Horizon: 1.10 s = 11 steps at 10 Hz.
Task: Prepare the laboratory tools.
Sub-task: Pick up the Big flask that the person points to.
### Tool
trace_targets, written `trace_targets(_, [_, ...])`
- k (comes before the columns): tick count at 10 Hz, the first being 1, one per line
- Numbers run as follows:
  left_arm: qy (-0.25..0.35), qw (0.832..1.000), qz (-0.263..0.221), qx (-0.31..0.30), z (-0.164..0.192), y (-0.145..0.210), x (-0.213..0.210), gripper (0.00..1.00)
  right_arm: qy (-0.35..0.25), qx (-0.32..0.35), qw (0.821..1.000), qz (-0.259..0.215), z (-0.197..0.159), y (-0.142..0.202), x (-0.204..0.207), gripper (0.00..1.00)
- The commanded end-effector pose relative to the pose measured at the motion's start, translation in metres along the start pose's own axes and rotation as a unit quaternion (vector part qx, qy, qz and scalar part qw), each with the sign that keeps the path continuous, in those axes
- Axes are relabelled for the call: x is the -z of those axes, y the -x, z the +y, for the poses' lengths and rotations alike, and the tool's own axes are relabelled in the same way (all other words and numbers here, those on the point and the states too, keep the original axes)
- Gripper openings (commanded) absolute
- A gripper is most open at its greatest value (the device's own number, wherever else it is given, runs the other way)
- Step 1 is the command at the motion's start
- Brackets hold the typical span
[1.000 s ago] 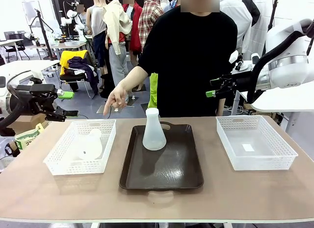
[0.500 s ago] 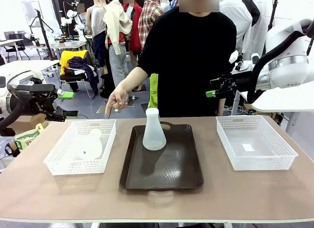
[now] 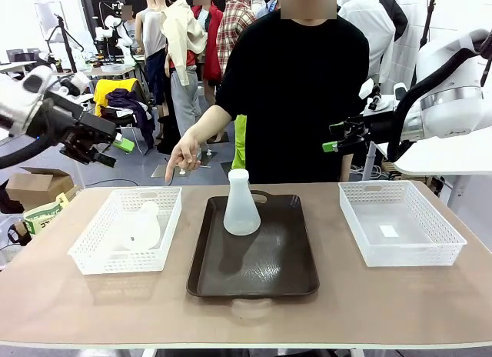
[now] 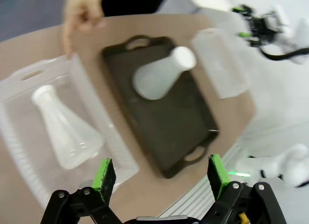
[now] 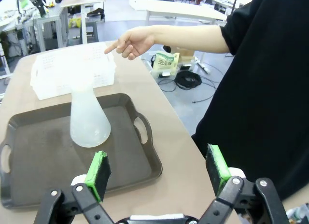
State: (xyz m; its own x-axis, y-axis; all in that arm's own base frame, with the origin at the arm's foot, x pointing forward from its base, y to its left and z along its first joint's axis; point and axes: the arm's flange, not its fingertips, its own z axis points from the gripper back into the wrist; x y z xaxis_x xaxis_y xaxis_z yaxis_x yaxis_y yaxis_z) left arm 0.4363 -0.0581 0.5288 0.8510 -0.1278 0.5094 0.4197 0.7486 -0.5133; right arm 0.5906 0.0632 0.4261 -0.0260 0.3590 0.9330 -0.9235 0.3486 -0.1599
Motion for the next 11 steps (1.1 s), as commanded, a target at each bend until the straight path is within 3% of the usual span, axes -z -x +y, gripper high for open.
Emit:
trace_targets(1, [-0.167, 0.972, 0.146, -0.080, -0.006, -0.030, 0.016, 1.00, -0.002, 0.000, 1.000, 0.001, 0.001, 0.001, 0.000, 1.00])
trace_targets(2, [-0.213, 0.955, 0.178, -0.101, -0.006, -0.043, 0.028, 1.00, -0.002, 0.000, 1.000, 0.001, 0.001, 0.001, 0.000, 1.00])
trace_targets(3, [-0.248, 0.943, 0.178, -0.133, -0.003, -0.053, 0.041, 1.00, -0.002, 0.000, 1.000, 0.001, 0.001, 0.001, 0.000, 1.00])
trace_targets(6, [-0.291, 0.912, 0.179, -0.226, 0.026, -0.080, 0.082, 1.00, -0.002, 0.000, 1.000, 0.001, 0.001, 0.001, 0.000, 1.00])
trace_targets(9, [-0.294, 0.907, 0.140, -0.265, 0.049, -0.094, 0.118, 1.00, -0.002, 0.000, 1.000, 0.001, 0.001, 0.001, 0.000, 1.00])
trace_targets(11, [-0.319, 0.896, 0.143, -0.275, 0.065, -0.098, 0.137, 1.00, -0.002, 0.000, 1.000, 0.001, 0.001, 0.001, 0.000, 1.00])
